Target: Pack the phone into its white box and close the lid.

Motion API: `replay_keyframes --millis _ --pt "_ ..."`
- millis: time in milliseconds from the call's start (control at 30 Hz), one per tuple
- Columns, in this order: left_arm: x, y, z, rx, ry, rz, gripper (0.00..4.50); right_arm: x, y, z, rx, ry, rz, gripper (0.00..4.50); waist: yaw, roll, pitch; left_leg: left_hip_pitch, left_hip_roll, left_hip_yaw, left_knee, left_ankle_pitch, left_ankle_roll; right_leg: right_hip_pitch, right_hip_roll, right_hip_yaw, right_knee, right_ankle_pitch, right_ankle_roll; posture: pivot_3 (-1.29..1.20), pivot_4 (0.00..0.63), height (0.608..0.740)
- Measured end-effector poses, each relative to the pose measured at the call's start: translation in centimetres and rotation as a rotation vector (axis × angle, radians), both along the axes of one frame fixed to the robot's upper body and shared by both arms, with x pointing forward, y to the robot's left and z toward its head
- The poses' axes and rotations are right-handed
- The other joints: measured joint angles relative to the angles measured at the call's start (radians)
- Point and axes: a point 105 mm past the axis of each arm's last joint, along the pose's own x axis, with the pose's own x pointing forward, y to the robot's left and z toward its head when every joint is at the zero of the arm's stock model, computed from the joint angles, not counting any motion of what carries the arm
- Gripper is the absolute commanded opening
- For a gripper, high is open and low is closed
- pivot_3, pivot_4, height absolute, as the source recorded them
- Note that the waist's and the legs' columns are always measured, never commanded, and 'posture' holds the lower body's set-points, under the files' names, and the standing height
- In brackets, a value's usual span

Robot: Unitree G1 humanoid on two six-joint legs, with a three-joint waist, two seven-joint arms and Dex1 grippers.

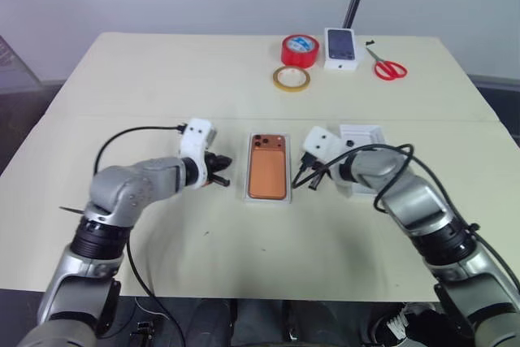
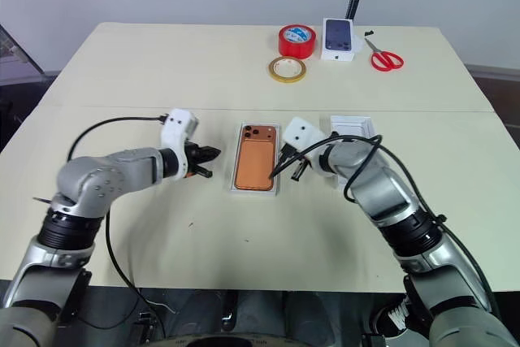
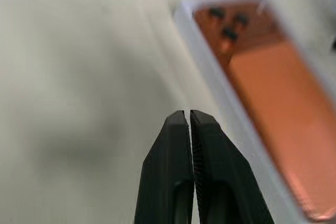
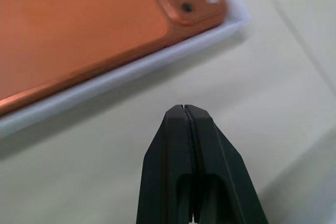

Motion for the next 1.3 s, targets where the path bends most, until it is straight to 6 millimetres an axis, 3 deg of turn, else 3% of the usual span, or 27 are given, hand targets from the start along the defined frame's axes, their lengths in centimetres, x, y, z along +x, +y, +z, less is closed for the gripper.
replay_keyframes --millis 267,433,700,767,1300 --pt "0.4 -3.3 -0.4 0.059 -0.038 -0.117 0.02 -0.1 0.4 -0.8 -0.024 0.015 0.003 0.0 0.005 0.0 0.0 0.0 -0.001 0.0 0.001 -0.001 0.003 0.001 -0.001 -0.001 0.0 0.0 0.0 0.0 0.15 0.717" --pt "0.1 -6.8 -0.6 0.04 -0.033 -0.203 0.02 -0.6 -2.9 -0.7 -0.087 0.021 -0.059 0.0 0.026 0.0 0.0 0.0 -0.001 0.0 0.002 -0.002 0.004 0.002 -0.001 -0.001 0.0 0.0 0.0 0.0 0.15 0.717" --pt "-0.8 -13.4 -0.9 -0.027 0.028 -0.328 0.02 -3.7 -9.1 -0.9 -0.188 0.07 -0.157 0.0 0.026 0.0 0.0 0.0 -0.002 -0.001 0.003 -0.003 0.005 0.003 0.0 -0.002 -0.001 0.0 0.001 0.0 0.15 0.717" --pt "-1.1 -14.2 -1.0 -0.037 0.037 -0.351 0.02 -4.2 -9.9 -0.9 -0.198 0.079 -0.173 0.0 0.023 0.0 0.0 0.0 -0.001 -0.001 0.003 -0.003 0.005 0.003 0.0 -0.002 -0.001 0.0 0.001 0.0 0.15 0.717" --pt "-1.8 -14.5 -1.0 -0.061 0.082 -0.392 0.02 -4.1 -11.2 -0.7 -0.213 0.068 -0.18 0.0 0.022 0.0 0.0 0.0 -0.001 0.0 0.003 -0.003 0.005 0.003 0.0 -0.002 0.0 0.0 0.001 0.0 0.15 0.717"
